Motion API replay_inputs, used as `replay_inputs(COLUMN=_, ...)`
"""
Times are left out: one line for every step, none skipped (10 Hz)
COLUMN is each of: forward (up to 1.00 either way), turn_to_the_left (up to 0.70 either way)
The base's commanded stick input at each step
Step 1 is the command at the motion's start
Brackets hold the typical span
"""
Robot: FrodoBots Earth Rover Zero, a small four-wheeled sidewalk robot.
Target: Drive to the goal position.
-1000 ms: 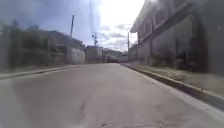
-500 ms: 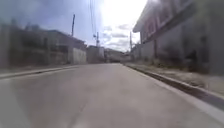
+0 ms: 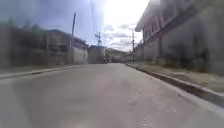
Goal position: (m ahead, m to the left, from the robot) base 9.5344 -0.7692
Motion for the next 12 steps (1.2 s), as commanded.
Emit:
replay_inputs(forward=1.00, turn_to_the_left=-0.40)
replay_inputs(forward=1.00, turn_to_the_left=-0.39)
replay_inputs(forward=1.00, turn_to_the_left=-0.22)
replay_inputs(forward=1.00, turn_to_the_left=-0.05)
replay_inputs(forward=1.00, turn_to_the_left=-0.02)
replay_inputs(forward=1.00, turn_to_the_left=-0.02)
replay_inputs(forward=1.00, turn_to_the_left=-0.02)
replay_inputs(forward=1.00, turn_to_the_left=-0.02)
replay_inputs(forward=1.00, turn_to_the_left=-0.03)
replay_inputs(forward=1.00, turn_to_the_left=-0.03)
replay_inputs(forward=1.00, turn_to_the_left=-0.03)
replay_inputs(forward=1.00, turn_to_the_left=-0.03)
